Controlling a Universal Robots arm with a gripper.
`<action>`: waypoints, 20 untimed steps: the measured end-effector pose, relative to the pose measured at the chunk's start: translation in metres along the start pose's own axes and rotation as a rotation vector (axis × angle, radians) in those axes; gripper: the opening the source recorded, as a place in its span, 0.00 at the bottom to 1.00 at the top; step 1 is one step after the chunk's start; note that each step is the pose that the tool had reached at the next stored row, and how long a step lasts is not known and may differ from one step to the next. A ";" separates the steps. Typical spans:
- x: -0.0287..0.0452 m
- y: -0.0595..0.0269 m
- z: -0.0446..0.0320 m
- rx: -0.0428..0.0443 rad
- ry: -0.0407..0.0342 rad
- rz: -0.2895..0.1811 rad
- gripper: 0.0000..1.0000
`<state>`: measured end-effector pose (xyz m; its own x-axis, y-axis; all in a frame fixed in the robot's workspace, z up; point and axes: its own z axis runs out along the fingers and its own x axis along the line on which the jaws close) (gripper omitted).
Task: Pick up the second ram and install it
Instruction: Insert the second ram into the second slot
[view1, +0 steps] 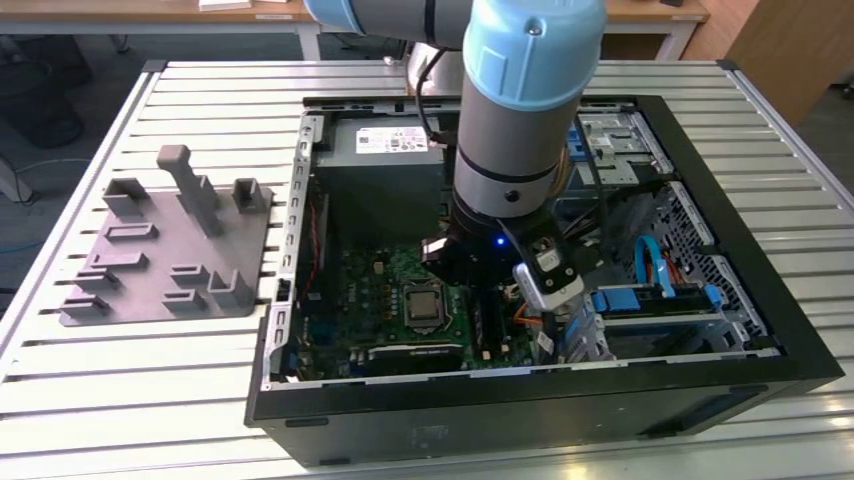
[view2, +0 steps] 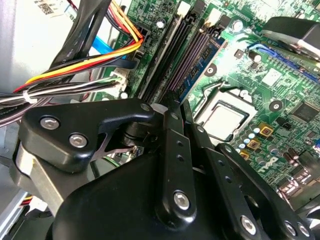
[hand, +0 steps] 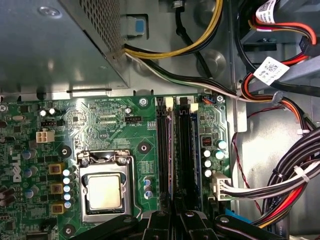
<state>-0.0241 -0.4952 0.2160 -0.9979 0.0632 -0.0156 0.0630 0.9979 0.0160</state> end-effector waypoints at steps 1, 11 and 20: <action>0.0000 0.0000 0.0001 0.0005 -0.0001 -0.001 0.14; 0.0005 0.0020 0.0037 0.0024 -0.0001 -0.003 0.14; 0.0008 0.0036 0.0043 0.0021 -0.0001 -0.005 0.14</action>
<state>-0.0245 -0.4915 0.2117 -0.9982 0.0585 -0.0158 0.0583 0.9982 0.0138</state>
